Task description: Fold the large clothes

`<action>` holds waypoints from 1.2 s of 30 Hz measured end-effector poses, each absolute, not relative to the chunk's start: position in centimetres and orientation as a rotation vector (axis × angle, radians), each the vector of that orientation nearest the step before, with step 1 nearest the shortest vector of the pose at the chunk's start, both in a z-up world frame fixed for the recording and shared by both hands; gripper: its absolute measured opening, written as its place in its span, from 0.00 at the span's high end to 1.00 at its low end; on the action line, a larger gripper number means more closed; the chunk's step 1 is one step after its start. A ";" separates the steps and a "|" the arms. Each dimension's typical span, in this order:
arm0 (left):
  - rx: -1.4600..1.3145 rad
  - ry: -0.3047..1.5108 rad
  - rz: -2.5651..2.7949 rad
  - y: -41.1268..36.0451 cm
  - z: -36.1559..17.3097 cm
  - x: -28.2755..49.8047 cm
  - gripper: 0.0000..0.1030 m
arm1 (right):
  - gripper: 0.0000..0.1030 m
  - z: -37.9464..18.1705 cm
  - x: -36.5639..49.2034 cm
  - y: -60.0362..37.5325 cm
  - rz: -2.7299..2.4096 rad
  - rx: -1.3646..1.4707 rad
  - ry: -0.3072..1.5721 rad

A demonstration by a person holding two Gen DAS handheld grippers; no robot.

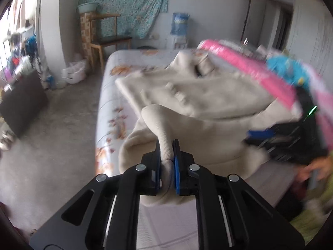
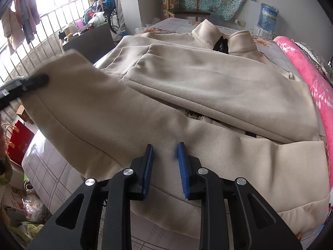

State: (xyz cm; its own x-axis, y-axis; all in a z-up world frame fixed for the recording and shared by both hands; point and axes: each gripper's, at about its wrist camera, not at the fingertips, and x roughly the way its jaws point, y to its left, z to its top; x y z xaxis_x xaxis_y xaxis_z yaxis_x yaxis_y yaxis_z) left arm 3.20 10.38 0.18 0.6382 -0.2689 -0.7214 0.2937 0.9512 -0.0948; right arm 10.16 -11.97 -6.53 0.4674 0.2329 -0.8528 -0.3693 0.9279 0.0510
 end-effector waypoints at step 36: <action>-0.111 0.974 -0.471 -0.5 -4.5 5.0 0.95 | 0.67 -0.6 9.4 -30.2 0.140 0.168 0.950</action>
